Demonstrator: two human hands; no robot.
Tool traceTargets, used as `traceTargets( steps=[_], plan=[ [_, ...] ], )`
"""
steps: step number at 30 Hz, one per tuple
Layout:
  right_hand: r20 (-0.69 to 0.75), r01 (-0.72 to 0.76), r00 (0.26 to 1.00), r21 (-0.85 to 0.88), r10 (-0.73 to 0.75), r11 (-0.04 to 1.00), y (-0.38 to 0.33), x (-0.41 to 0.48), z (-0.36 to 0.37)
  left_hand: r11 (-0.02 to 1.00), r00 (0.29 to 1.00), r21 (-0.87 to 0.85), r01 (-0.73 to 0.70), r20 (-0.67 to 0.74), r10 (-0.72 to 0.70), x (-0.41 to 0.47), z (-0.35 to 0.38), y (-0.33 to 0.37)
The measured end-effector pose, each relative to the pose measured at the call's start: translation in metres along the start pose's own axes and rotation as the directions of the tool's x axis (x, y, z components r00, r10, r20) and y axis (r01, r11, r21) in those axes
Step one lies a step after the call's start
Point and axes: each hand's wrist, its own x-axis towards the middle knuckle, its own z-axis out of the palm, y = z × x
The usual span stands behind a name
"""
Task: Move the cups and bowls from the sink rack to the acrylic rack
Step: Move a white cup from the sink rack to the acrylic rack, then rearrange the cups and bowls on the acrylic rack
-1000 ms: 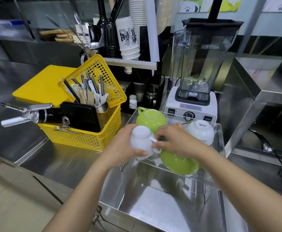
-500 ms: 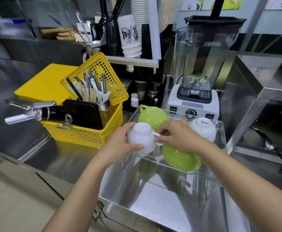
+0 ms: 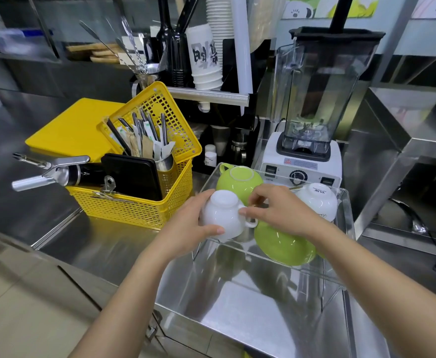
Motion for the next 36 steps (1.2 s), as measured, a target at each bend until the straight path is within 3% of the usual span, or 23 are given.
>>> traceTargets(
  steps=[3,7,14,17,21,24,28,31,36],
  plan=[
    [-0.121,-0.05,0.991,0.093,0.061,0.994,0.003,0.009,-0.003,1.0,1.0,0.023,0.012,-0.024,-0.011,-0.002,0.0,-0.001],
    [-0.125,-0.116,0.982,0.18,0.14,0.977,0.012,0.015,-0.004,0.993,0.999,0.119,-0.01,-0.038,0.015,-0.005,-0.001,0.001],
    [-0.18,-0.118,0.975,0.092,0.133,0.989,0.016,0.013,-0.008,0.994,0.985,-0.082,-0.069,-0.162,0.055,0.001,-0.013,0.022],
    [-0.203,-0.102,0.972,0.084,0.117,0.991,0.015,0.012,-0.013,0.995,0.979,-0.052,-0.089,-0.19,0.078,0.014,-0.02,0.038],
    [-0.212,-0.079,0.971,0.131,0.105,0.988,0.016,0.003,-0.022,0.962,0.971,0.16,-0.221,-0.053,0.232,0.016,-0.009,0.059],
    [-0.204,-0.062,0.974,0.164,0.095,0.985,0.023,-0.014,-0.03,0.83,0.927,0.414,-0.374,0.145,0.346,0.011,0.014,0.068],
    [-0.155,-0.054,0.985,0.167,0.081,0.984,0.039,-0.045,-0.039,0.674,0.893,0.588,-0.448,0.332,0.304,0.014,0.048,0.066],
    [-0.093,-0.068,0.992,0.173,0.085,0.983,0.049,-0.069,-0.046,0.609,0.911,0.678,-0.411,0.337,0.239,0.017,0.061,0.062],
    [-0.056,-0.128,0.99,0.035,0.129,0.991,0.069,-0.092,-0.049,0.606,0.918,0.69,-0.396,0.3,0.258,0.018,0.069,0.061]
  ],
)
